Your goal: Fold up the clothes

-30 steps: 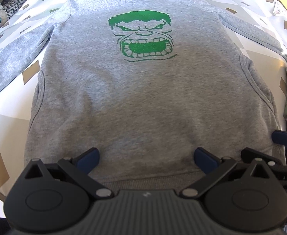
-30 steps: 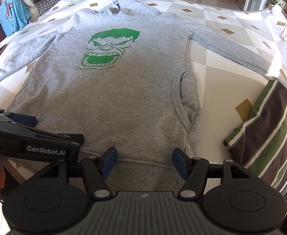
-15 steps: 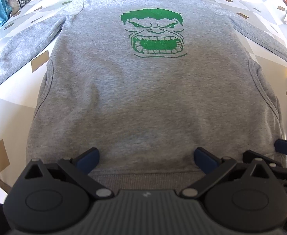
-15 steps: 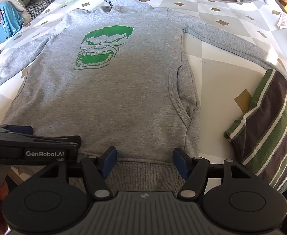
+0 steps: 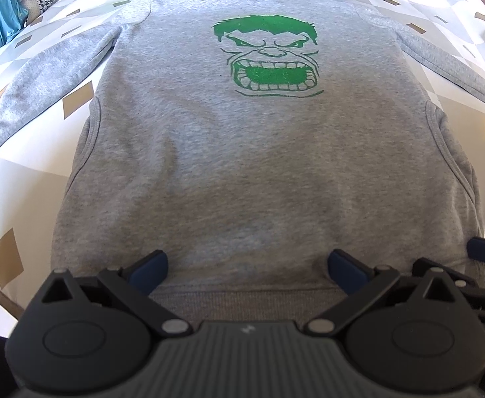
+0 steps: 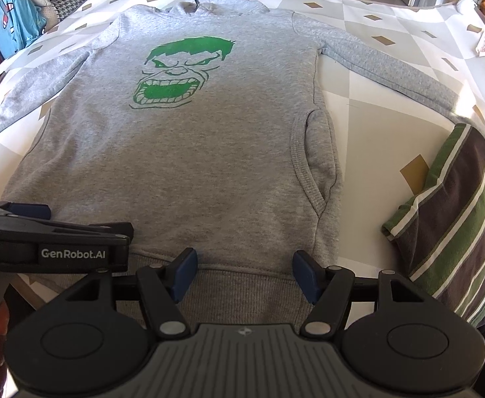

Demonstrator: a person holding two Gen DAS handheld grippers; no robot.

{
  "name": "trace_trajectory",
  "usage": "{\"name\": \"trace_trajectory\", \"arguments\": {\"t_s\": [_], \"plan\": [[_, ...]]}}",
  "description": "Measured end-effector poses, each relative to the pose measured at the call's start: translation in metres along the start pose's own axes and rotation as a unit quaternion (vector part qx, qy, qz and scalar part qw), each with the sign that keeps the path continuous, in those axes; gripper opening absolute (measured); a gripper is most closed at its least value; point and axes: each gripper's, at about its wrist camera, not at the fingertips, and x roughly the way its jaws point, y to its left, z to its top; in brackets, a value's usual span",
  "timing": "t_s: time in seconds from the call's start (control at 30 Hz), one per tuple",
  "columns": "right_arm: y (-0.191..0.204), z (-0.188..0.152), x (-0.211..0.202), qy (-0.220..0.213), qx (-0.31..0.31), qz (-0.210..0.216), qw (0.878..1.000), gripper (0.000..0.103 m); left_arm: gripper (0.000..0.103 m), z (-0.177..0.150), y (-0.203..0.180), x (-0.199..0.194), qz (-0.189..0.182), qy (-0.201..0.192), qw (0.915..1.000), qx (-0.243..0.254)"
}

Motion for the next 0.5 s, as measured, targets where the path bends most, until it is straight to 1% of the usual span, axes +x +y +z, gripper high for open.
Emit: {"name": "trace_trajectory", "arguments": {"t_s": [0.13,0.23,0.37,0.5], "plan": [[0.003,0.000,0.001,0.005,-0.014,0.001,1.000,0.064,0.103,-0.002,0.002,-0.004,0.002,-0.005,1.0000,-0.002],[0.006,0.000,-0.001,0.008,-0.027,-0.002,1.000,0.063,0.103,-0.005,0.003,-0.008,0.012,-0.006,0.9999,0.001],[0.007,-0.001,-0.003,0.013,-0.027,0.006,1.000,0.063,0.103,-0.009,0.006,-0.013,0.013,-0.007,0.9999,-0.005],[0.004,0.000,-0.004,0.020,-0.014,0.015,1.000,0.063,0.103,-0.015,0.007,-0.017,0.016,-0.004,0.9998,-0.006]]}}
